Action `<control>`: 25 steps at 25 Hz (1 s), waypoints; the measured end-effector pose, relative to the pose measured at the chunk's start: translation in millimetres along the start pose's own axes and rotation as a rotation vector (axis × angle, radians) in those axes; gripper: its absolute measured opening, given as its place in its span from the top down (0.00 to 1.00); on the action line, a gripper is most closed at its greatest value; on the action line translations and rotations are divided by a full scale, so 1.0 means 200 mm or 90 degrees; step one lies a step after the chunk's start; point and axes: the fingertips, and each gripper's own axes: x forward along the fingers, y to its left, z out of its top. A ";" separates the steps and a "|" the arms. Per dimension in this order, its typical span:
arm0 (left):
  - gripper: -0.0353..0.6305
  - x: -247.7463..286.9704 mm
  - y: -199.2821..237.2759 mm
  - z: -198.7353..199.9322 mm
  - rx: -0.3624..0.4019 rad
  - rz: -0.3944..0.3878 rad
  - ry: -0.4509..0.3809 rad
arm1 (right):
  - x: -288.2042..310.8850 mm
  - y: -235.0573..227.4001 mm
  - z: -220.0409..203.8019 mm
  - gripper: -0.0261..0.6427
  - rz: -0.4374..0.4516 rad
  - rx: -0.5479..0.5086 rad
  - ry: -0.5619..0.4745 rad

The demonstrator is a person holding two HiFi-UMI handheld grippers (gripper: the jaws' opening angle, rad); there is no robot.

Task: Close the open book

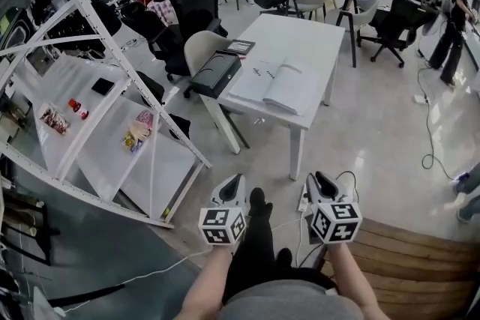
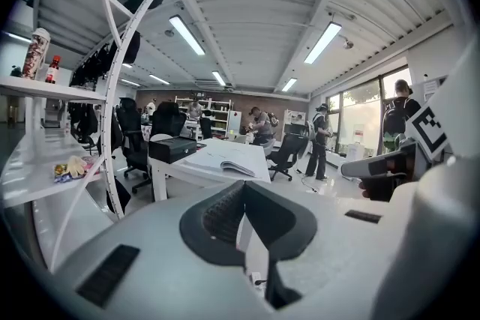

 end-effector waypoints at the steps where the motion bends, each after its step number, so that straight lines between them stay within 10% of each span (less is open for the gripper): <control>1: 0.94 0.01 0.00 0.01 0.002 0.000 -0.001 | 0.01 0.00 0.01 0.84 0.004 0.002 -0.002; 25: 0.94 0.68 0.57 0.15 -0.010 0.005 0.016 | 0.80 0.05 0.24 0.73 0.008 0.018 0.006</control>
